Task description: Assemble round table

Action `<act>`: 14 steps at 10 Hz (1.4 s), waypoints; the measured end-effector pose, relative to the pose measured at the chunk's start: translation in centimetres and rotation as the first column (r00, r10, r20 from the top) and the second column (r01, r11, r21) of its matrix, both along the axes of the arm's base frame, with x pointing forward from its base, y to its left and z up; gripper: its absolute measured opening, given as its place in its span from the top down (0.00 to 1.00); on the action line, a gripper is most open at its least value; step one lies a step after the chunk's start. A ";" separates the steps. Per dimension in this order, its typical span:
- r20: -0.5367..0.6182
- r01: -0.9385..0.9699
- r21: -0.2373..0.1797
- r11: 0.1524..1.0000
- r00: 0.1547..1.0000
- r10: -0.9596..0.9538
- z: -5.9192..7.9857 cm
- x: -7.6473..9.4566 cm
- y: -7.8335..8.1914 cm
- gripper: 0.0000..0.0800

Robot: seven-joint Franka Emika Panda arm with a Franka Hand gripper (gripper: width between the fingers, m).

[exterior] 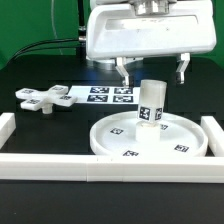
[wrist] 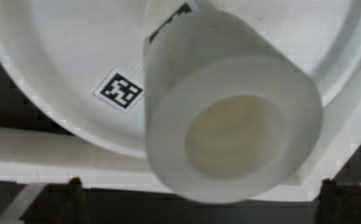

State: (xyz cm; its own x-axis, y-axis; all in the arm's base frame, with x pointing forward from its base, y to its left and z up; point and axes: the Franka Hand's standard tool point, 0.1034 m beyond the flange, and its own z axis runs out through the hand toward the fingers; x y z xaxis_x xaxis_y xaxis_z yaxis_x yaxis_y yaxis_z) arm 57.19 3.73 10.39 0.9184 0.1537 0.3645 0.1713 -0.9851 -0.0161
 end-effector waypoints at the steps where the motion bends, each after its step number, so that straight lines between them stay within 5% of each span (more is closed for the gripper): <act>1: 0.015 -0.009 -0.014 1.000 1.000 0.009 -0.7 -0.4 -0.4 0.19; 3: -0.127 -0.044 0.008 0.999 0.991 0.044 -1.8 -1.5 0.6 0.19; 8: -0.426 -0.118 0.044 0.992 0.896 0.125 -1.9 -2.1 1.5 0.19; 14: -0.419 -0.215 0.004 0.977 0.886 0.197 -1.8 -1.7 0.6 0.19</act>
Offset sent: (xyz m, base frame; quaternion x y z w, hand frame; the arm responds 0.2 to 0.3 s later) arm 0.0036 -0.0068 -0.0056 -0.0205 -0.1796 -0.0654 0.9813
